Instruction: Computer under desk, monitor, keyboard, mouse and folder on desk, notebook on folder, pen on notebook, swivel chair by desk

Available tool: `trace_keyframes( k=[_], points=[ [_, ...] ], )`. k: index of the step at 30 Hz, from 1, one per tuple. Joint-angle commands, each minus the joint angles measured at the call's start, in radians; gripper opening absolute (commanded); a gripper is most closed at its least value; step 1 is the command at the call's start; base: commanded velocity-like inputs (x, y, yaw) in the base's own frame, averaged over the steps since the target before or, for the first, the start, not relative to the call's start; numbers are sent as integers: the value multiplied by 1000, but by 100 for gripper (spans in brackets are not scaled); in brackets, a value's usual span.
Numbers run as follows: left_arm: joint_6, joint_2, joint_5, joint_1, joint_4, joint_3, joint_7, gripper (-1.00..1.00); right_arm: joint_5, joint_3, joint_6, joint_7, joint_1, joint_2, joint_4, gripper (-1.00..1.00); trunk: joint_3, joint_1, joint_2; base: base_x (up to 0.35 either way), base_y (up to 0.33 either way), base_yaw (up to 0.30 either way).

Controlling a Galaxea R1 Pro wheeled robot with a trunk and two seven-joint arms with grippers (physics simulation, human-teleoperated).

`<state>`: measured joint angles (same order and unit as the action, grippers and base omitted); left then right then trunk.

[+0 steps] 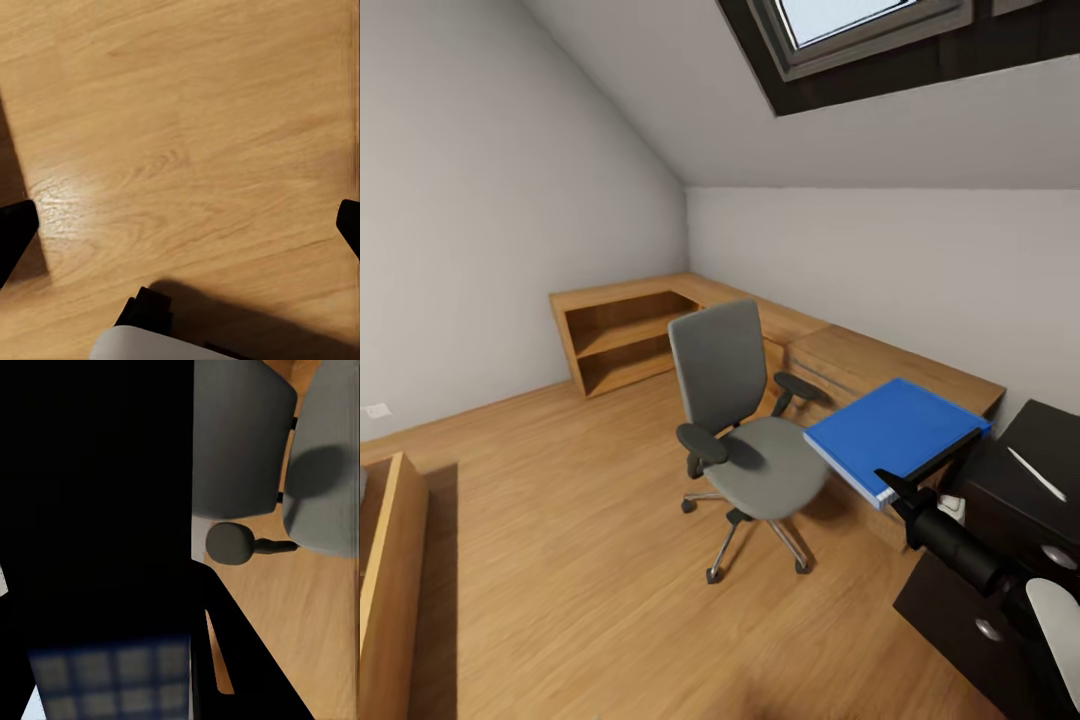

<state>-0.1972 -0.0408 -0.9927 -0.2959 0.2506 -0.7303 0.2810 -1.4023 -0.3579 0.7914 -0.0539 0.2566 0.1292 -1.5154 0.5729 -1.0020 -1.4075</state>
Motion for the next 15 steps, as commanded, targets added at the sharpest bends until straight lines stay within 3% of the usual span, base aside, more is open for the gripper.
trace_keyframes(
  k=[1, 13, 15],
  points=[
    [-15, 3, -8, 0, -1, -8, 6, 100, -7, -1, 4, -7, 1, 0, 0, -100, 1, 0, -1, 0, 0, -283],
    [-42, 21, -9, 0, -41, -8, 2, 100, -6, -1, -3, -10, 1, -1, 0, -100, 1, 0, -1, 0, 0, -287],
    [-45, 30, -8, 0, -58, -8, -16, 100, -6, -2, -19, -10, 1, -11, 1, -100, 2, 0, -1, 0, 0, -288]
  ],
)
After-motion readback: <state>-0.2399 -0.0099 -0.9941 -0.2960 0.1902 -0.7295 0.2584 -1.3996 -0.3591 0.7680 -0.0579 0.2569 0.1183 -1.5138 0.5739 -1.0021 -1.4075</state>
